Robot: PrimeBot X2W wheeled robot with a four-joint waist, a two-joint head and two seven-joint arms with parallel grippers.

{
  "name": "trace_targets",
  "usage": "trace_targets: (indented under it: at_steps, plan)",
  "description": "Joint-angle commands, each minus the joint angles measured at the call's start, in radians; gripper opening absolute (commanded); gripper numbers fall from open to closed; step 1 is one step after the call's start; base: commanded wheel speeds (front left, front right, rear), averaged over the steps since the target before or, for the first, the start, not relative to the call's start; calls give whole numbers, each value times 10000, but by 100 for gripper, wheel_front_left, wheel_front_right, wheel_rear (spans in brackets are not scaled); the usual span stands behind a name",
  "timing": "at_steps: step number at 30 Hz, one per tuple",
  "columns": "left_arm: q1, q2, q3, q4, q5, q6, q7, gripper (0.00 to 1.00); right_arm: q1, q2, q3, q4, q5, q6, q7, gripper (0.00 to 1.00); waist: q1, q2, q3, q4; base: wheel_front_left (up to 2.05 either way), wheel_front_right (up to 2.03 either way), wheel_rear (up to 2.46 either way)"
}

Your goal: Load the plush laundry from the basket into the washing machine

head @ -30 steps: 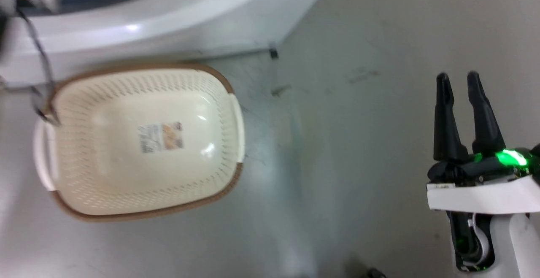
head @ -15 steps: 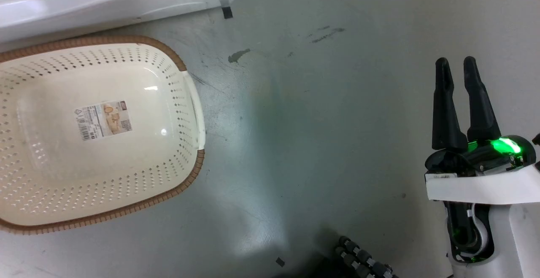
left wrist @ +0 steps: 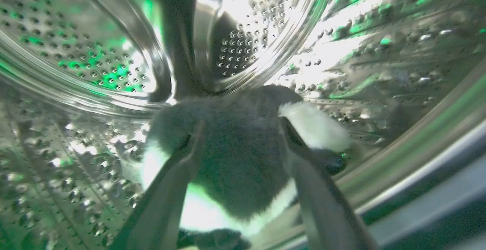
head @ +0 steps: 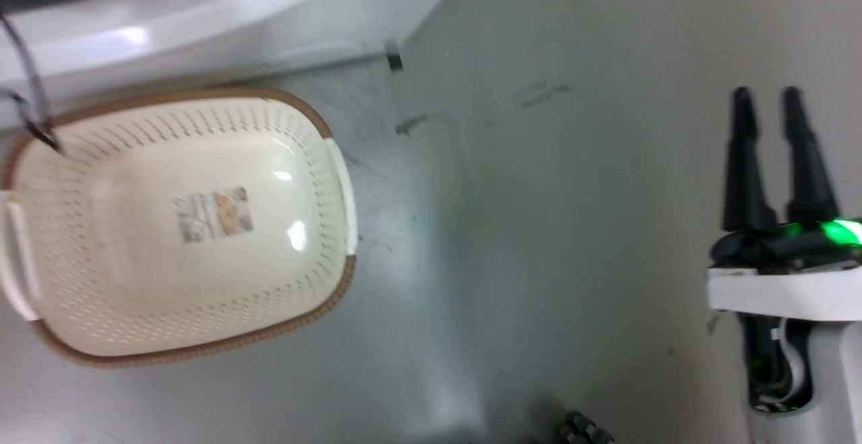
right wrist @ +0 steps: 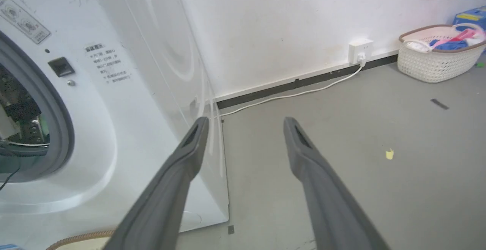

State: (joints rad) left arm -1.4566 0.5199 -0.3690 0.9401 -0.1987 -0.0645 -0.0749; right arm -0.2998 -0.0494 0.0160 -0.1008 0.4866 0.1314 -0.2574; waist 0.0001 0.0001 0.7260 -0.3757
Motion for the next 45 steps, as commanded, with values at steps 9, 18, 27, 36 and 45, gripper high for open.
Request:
trace_targets:
  at_steps: [9, 18, 27, 36, 45]
  plan:
    - [3340, -1303, 333, 62, -1052, 47, -1755, 100, 648, -126, -782, -77, -1347, -7, -44, 100, -1, -1, -3159, 1785, 0, 0, 0]
    - [7328, -2248, 816, -2755, -1540, 352, -1865, 100, 1801, -487, -612, 151, -1680, -7, -44, 100, -1, -1, -5170, 3066, 0, 0, 0]
    - [11566, -2936, 1441, -6101, -1469, 1115, -1867, 100, 2860, -483, -284, 415, -1810, -7, -44, 100, -1, -1, -6352, 3758, 0, 0, 0]
    - [14060, -3608, 1589, -7880, -645, 1672, -1868, 100, 3531, -265, -109, 593, -1878, -7, -44, 100, -1, -1, -7007, 4001, 0, 0, 0]
    - [14798, -4058, 1889, -8218, -7, 1617, -1868, 100, 3830, -80, -45, 785, -1862, -7, -44, 100, -1, -1, -7266, 4222, 0, 0, 0]
